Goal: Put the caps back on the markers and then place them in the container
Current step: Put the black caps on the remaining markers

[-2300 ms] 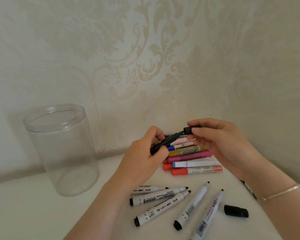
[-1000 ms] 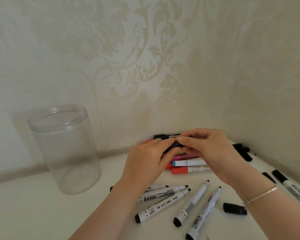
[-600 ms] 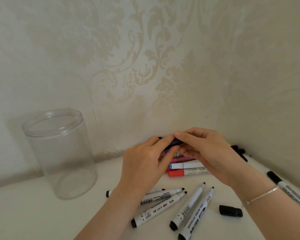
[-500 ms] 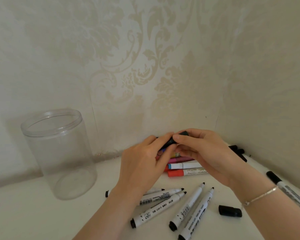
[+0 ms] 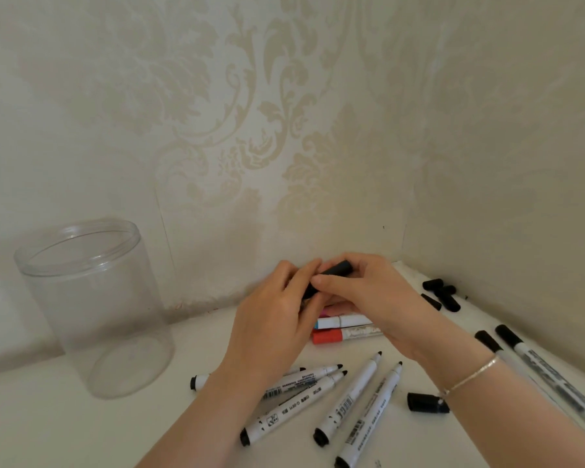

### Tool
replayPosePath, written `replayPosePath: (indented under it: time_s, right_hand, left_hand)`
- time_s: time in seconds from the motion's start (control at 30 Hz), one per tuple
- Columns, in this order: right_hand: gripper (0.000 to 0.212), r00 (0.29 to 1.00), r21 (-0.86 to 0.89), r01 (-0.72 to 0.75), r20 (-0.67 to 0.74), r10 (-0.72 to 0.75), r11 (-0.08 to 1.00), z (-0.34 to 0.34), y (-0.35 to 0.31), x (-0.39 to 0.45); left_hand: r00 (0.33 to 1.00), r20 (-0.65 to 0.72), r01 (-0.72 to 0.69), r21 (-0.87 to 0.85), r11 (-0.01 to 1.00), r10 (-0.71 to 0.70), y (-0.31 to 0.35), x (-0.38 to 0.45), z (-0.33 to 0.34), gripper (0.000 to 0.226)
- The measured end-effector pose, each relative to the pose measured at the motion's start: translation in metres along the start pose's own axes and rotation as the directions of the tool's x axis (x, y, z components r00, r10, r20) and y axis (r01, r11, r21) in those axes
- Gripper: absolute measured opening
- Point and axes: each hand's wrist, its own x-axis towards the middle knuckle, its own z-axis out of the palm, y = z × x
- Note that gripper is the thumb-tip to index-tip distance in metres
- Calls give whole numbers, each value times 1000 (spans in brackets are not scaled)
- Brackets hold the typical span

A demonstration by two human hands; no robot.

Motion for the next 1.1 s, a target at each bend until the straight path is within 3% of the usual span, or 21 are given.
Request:
replayPosePath:
  time_s: [0.2, 0.3, 0.4, 0.53, 0.63, 0.77, 0.97, 1.1]
  right_hand:
    - [34, 970, -341, 18, -223, -100, 940, -42, -31, -5]
    - [36, 952, -468, -78, -297, -74, 880, -89, -50, -19]
    - [33, 951, -618, -239, -304, 52, 749, -132, -56, -36]
    - [30, 900, -702, -435, -351, 257, 564, -162, -42, -39]
    - [29, 869, -732, -489, -363, 336, 475, -168, -25, -30]
    - [34, 841, -767, -505, -332, 428, 397, -168, -6, -16]
    - [36, 778, -801, -542, -365, 511, 253, -172, 19, -1]
    - [32, 802, -840, -517, -408, 437, 165, -167, 33, 5]
  left_hand:
    - [972, 139, 223, -315, 922, -187, 13, 4, -8, 59]
    - [954, 206, 277, -314, 908, -220, 9, 20, -10, 38]
    - [919, 342, 295, -270, 917, -195, 16, 44, -11, 21]
    - [785, 609, 290, -199, 936, -113, 34, 74, -9, 16]
    - [675, 734, 292, -174, 940, -74, 46, 86, 0, 14]
    - [577, 814, 271, -107, 957, -72, 57, 90, 12, 15]
    - [326, 934, 286, 53, 957, -149, 52, 83, 19, 16]
    - [293, 940, 266, 93, 959, -173, 46, 86, 13, 14]
